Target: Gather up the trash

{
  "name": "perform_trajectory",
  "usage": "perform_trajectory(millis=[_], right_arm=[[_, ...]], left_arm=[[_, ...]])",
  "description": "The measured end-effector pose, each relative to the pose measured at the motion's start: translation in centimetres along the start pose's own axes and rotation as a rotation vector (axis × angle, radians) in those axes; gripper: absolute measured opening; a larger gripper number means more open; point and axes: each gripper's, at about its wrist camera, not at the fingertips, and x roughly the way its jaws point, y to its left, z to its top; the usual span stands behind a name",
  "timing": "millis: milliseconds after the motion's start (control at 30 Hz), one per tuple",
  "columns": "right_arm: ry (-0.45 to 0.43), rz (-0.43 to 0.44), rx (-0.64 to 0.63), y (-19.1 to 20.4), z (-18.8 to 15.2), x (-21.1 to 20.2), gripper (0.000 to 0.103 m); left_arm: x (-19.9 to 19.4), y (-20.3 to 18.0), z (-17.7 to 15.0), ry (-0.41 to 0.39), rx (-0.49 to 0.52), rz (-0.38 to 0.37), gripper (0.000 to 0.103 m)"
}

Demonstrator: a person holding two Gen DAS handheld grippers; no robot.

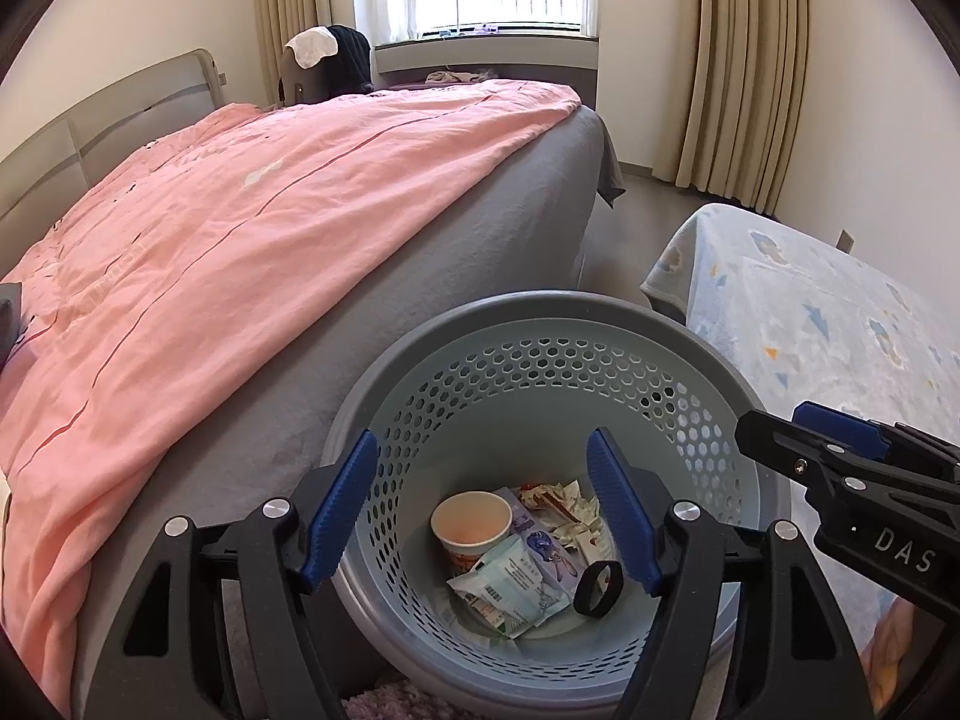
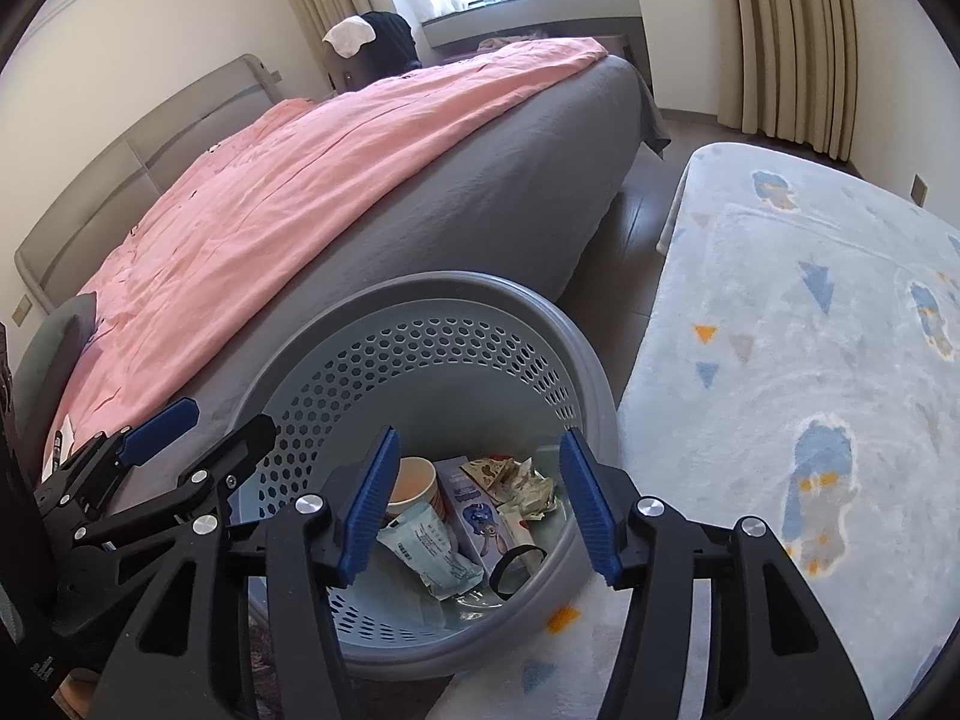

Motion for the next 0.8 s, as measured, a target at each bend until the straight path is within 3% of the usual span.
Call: perform_trajectory(millis=[167, 800], right_arm=[[-0.009, -0.008, 0.002, -0.21, -0.03, -0.11, 0.063], [-0.014, -0.046, -0.001, -0.47, -0.12, 0.06, 0.073]], left_arm=[[0.05, 0.05, 0.05, 0.002, -0.006, 0.007, 0.072], [-0.02, 0.74, 0.05, -0.004, -0.034, 0.027, 0.078]])
